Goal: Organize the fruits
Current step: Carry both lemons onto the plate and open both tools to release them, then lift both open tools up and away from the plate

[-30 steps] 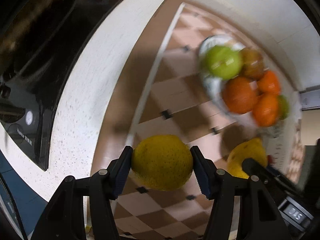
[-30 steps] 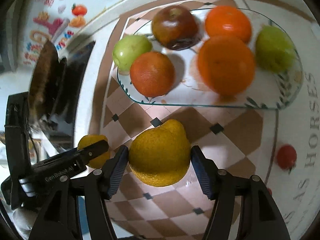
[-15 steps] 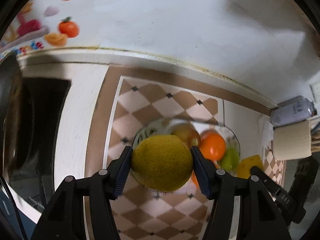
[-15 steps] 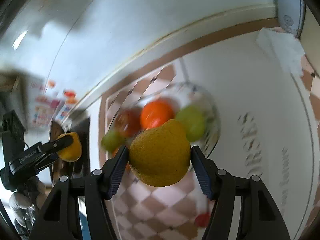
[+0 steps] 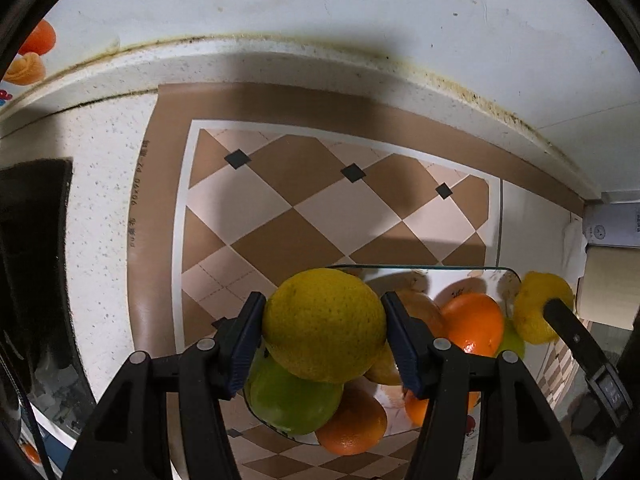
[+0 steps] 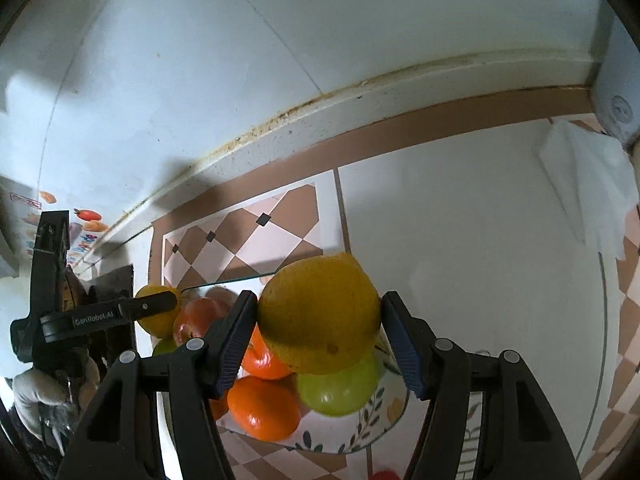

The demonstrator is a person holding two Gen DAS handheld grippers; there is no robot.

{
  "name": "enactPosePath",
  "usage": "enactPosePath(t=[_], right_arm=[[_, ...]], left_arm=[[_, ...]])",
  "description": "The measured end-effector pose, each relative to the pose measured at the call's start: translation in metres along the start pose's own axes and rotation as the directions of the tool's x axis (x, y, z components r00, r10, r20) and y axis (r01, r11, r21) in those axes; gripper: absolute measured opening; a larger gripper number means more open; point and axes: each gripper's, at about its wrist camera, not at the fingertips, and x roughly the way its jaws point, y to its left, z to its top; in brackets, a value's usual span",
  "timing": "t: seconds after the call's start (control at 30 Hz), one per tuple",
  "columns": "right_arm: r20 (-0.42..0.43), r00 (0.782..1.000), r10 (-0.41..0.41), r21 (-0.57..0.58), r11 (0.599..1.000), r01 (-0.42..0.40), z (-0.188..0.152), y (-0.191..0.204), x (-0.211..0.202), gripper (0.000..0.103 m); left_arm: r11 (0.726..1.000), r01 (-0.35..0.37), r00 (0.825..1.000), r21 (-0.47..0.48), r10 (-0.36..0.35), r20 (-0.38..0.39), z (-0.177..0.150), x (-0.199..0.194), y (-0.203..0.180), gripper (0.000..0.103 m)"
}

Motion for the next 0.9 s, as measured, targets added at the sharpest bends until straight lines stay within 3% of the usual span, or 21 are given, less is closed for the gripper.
enactPosePath(t=[0.27,0.5,0.7,0.73,0.9], right_arm=[[-0.053,0.999,-0.009,-0.064,0.998,0.006,0.001,0.011,0.016,0.067],[-0.114,0.993,-0.02,-0.027,0.999,0.017,-0.004,0.001,0.028,0.07],[-0.094,0.995,-0.041,-0.034,0.999,0.038,-0.012,0.006,0.018,0.081],[-0.088,0.995,-0.05,-0.041,0.998,0.047,-0.013,0.008,0.015,0.081],[-0.074,0.987,-0.145,-0.123,0.983,0.135,-0.023,0.027,-0.004,0.093]], left_arm=[[0.999,0.018,0.999,-0.04,-0.019,-0.03,-0.001,0.008,0.008,0.057],[0.999,-0.002,0.999,-0.039,0.0,-0.032,-0.002,0.008,0.005,0.058],[0.998,-0.022,1.0,-0.051,0.022,0.007,-0.008,-0.008,0.007,0.077],[0.998,-0.023,1.0,-0.051,0.024,0.013,-0.011,-0.013,0.009,0.088],[0.998,-0.052,0.997,-0.037,0.054,0.058,-0.032,-0.037,0.009,0.092]])
